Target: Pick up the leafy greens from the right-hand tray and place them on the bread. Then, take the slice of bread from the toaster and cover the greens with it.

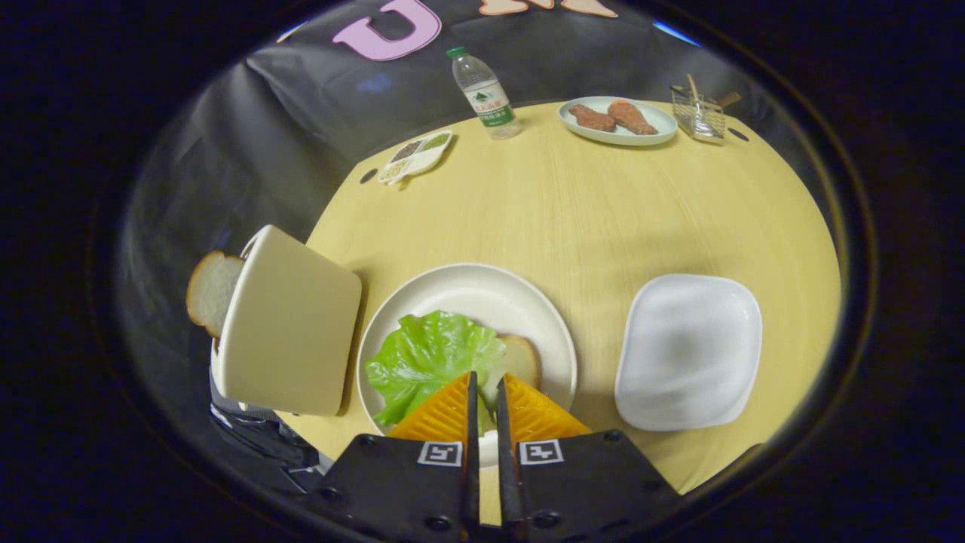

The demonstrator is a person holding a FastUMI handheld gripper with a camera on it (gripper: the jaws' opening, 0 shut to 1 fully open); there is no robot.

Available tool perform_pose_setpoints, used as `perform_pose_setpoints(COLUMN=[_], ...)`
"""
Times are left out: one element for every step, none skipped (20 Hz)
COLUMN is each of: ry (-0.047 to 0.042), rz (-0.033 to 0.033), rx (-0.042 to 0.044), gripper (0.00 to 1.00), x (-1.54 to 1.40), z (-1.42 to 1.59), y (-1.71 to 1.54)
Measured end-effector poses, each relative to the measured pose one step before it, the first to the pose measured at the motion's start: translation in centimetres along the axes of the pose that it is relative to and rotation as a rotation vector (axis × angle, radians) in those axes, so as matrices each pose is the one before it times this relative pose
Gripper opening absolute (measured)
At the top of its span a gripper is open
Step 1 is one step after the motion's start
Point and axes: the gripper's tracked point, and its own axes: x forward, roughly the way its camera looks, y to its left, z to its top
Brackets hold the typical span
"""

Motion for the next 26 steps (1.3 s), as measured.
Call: perform_pose_setpoints(ry=[0.00301, 0.00353, 0.00233, -0.00600, 0.00218, 0.00303, -0.00192, 0.00104, 0.00219, 0.00266, 0.00504, 0.00595, 0.00304, -0.00140, 0.00149, 0.00660, 0.00431, 0.00015, -0.00343, -0.00372, 0.00382, 0.00444, 0.00446, 0.00358, 0.00073, -0.00044], rz=[-0.00417, -0.00267, 0.00720, -0.01739, -0.00351, 0.00041, 0.00422, 0.00953, 0.01492, 0.01888, 0.01780, 0.01492, 0.02037, 0.03222, 0.03892, 0.04425, 0.04274, 0.04339, 0.03818, 0.02516, 0.01200, 0.01417, 0.01937, 0.02279, 0.01449, 0.00417], rx=[0.01311, 0.01146, 0.01078, 0.01058, 0.01336, 0.01407, 0.01415, 0.01437, 0.01429, 0.01569, 0.01006, 0.00552, 0.00256, 0.00289, 0.00630, 0.00895, 0.01049, 0.00607, 0.00132, -0.00424, -0.00617, -0.00360, 0.00200, 0.00441, -0.00139, -0.01175], gripper=[0.28, 0.43, 0.57, 0.72, 0.87, 1.00, 1.00, 1.00, 1.00, 1.00, 1.00, 1.00, 1.00, 1.00, 1.00, 1.00, 1.00, 1.00, 1.00, 1.00, 1.00, 1.00, 1.00, 1.00, 1.00, 1.00], x=[-0.090, -0.343, -0.257, -0.432, -0.135, -0.509, -0.530, -0.461, -0.555, -0.490, -0.533, -0.436, -0.431, -0.371, -0.286, -0.177, -0.142, 0.072, 0.146, 0.282, 0.389, 0.379, 0.343, 0.442, 0.501, 0.666], z=[-0.112, 0.101, 0.109, 0.138, 0.022, 0.066, -0.019, 0.041, -0.047, -0.049, -0.173, -0.152, -0.174, 0.053, 0.058, -0.001, 0.071, 0.375, 0.319, 0.353, 0.148, 0.167, 0.090, 0.111, 0.182, 0.282], y=[-0.240, -0.232, 0.015, -0.336, -0.124, 0.136, 0.155, 0.420, 0.521, 0.836, 0.920, 0.982, 1.201, 1.523, 1.793, 2.016, 1.877, 1.947, 1.771, 1.420, 0.998, 0.977, 1.329, 1.315, 0.942, 0.820])
